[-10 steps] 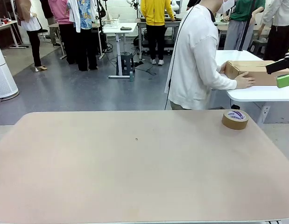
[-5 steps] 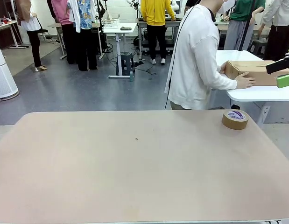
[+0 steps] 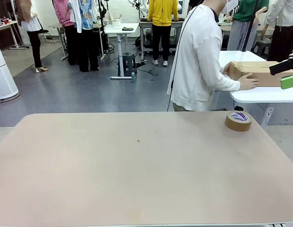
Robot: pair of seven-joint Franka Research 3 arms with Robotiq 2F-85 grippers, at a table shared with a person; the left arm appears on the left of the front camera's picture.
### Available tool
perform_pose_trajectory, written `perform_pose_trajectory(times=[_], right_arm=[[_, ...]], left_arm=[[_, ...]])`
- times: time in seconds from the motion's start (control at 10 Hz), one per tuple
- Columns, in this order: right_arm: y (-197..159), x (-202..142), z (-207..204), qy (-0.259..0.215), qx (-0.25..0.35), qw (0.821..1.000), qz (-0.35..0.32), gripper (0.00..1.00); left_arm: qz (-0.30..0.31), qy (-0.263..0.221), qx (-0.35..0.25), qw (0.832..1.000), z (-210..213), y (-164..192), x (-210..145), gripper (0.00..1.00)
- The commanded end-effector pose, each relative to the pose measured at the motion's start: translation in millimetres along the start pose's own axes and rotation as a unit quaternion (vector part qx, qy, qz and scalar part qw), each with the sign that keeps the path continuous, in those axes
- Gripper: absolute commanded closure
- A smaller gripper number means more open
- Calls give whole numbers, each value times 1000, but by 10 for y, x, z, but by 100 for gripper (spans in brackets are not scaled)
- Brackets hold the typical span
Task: Wrap the clocks to prevent damage.
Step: After the human seals the box with tape, release both hands from the side flaps of the Package Box.
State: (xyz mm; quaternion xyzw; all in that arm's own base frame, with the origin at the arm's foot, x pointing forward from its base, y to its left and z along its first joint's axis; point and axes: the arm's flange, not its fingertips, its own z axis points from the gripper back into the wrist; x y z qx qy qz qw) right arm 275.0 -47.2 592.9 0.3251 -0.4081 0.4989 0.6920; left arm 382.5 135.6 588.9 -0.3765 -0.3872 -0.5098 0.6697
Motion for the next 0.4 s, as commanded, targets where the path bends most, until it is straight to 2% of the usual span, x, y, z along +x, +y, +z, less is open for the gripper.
perform_pose_trajectory(times=[0.0, 0.3], right_arm=[[-36, 30, -12, -14, 3, 1000, 7, 0], [-36, 30, -12, -14, 3, 1000, 7, 0]], left_arm=[[-2, -3, -4, 1000, 31, 1, 17, 0], [-2, -3, -4, 1000, 31, 1, 17, 0]])
